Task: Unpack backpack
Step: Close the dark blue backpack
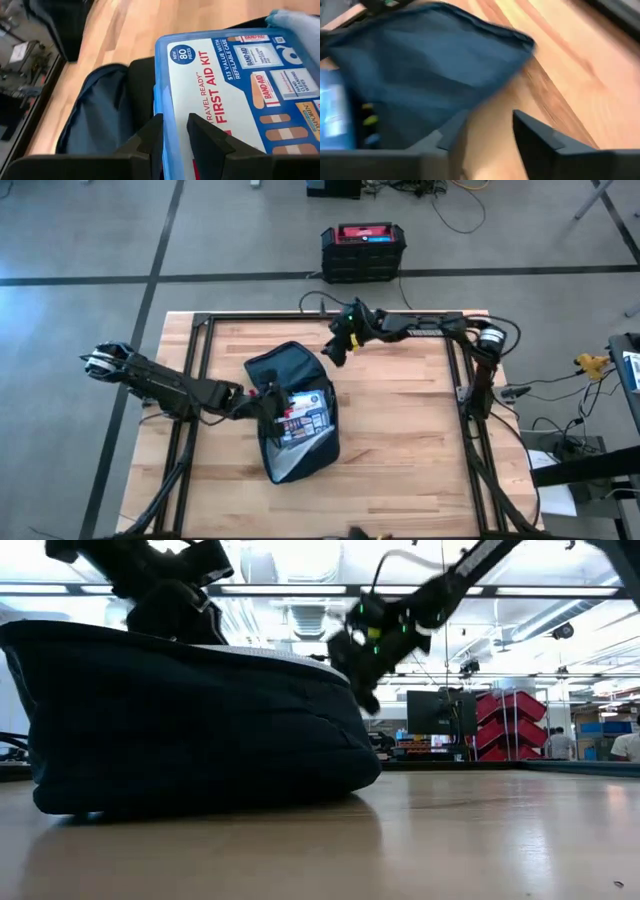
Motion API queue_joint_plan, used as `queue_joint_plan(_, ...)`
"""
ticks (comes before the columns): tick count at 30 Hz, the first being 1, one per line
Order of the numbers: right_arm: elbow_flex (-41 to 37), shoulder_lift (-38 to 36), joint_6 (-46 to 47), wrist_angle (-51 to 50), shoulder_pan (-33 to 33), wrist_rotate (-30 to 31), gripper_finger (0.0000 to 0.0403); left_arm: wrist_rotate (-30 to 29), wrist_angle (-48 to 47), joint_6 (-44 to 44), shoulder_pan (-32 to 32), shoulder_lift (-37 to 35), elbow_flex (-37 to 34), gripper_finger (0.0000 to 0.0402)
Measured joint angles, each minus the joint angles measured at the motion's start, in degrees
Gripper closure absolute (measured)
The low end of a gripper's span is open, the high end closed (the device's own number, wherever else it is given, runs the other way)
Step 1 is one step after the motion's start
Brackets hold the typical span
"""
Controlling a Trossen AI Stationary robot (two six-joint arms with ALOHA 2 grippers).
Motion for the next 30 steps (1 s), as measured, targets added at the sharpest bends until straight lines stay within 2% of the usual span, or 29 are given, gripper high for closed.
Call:
queue_joint_plan(4,1.51,4.43,5.76,3.13,-1.34,-9.79,0.0183,1.62,1.03,1.7,0.0,0.02,0.24,0.0324)
queue_joint_plan(8,3.69,9.45,13.6,6.42,-0.98,-18.9,0.0155,1.72,1.13,1.75,-0.02,0.02,0.08,0.0324)
queue_joint_plan(10,5.74,11.31,16.18,6.72,-0.48,-21.3,0.0153,1.7,1.13,1.6,-0.04,0.02,-0.07,0.0324)
queue_joint_plan(12,7.27,11.67,16.66,5.19,-0.12,-20.39,0.016,1.68,1.13,1.37,-0.04,0.04,-0.11,0.0324)
queue_joint_plan(15,9.4,11.43,15.62,5.8,0.03,-20.55,0.019,1.65,1.1,1.29,-0.04,0.23,-0.11,0.0324)
queue_joint_plan(17,11.06,11.23,14.05,5.81,0.09,-20.67,0.0225,1.65,1.03,1.2,-0.04,0.27,-0.11,0.0324)
queue_joint_plan(22,14.21,11.23,9.03,4.42,1.22,-22.01,0.0367,1.61,-0.07,0.6,-0.07,0.28,-0.11,0.0324)
queue_joint_plan(23,14.53,11.23,7.57,4.02,1.58,-22.4,0.0384,1.61,-0.4,0.48,-0.07,0.25,-0.11,0.0324)
queue_joint_plan(27,15.58,11.05,0.68,0.4,3.53,-22.95,0.0394,1.57,-1.13,-0.49,-0.09,0.2,-0.36,0.0324)
queue_joint_plan(30,15.6,9.34,-7.9,-4.04,6.28,-19.14,0.04,1.02,-3.1,-1.64,-0.09,0.15,-0.37,0.0324)
